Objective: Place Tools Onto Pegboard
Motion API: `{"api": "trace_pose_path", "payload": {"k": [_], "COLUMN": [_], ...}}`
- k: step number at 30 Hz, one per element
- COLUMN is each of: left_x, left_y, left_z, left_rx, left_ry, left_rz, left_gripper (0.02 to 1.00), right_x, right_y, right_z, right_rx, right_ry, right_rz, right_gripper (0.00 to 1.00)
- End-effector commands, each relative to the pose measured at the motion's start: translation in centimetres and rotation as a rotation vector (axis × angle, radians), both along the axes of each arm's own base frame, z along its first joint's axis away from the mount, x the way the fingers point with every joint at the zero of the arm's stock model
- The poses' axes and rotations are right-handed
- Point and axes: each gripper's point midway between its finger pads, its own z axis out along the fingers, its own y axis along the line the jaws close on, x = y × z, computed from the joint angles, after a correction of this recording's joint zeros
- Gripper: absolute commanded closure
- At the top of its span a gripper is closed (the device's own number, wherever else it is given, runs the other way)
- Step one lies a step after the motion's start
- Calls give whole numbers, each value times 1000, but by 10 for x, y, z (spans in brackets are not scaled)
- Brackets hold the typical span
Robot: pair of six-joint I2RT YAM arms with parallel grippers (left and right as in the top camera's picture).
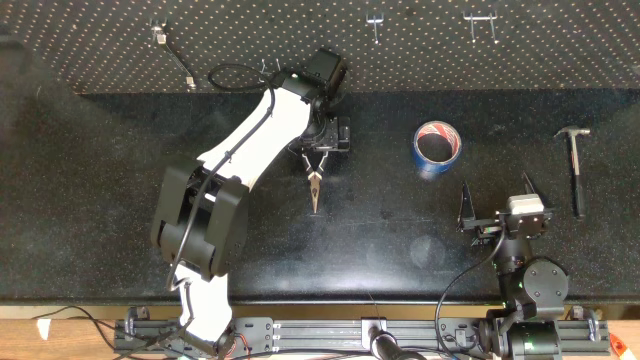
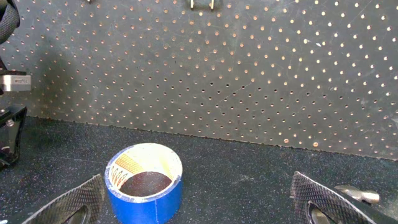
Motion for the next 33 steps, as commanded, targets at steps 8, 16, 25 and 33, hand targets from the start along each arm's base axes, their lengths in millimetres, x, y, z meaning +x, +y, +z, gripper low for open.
{"api": "trace_pose_path", "payload": {"k": [8, 16, 25, 33], "left_x": [2, 2, 2, 3], "left_y": [-6, -7, -9, -10], "left_z": [-18, -21, -21, -21], "left_rx": [-19, -26, -38, -45], "left_ry": [34, 41, 46, 41], "left_rz": [25, 44, 51, 65], "left_gripper": [23, 23, 20, 29], "right_x": [0, 0, 0, 0], "right_y": [-3, -3, -3, -3], "right_z": [-1, -1, -1, -1], "right_rx": [-13, -13, -13, -13], "right_ry": [-1, -1, -1, -1], "right_rz": [-14, -14, -14, -14], "right_gripper": [25, 25, 25, 25]}}
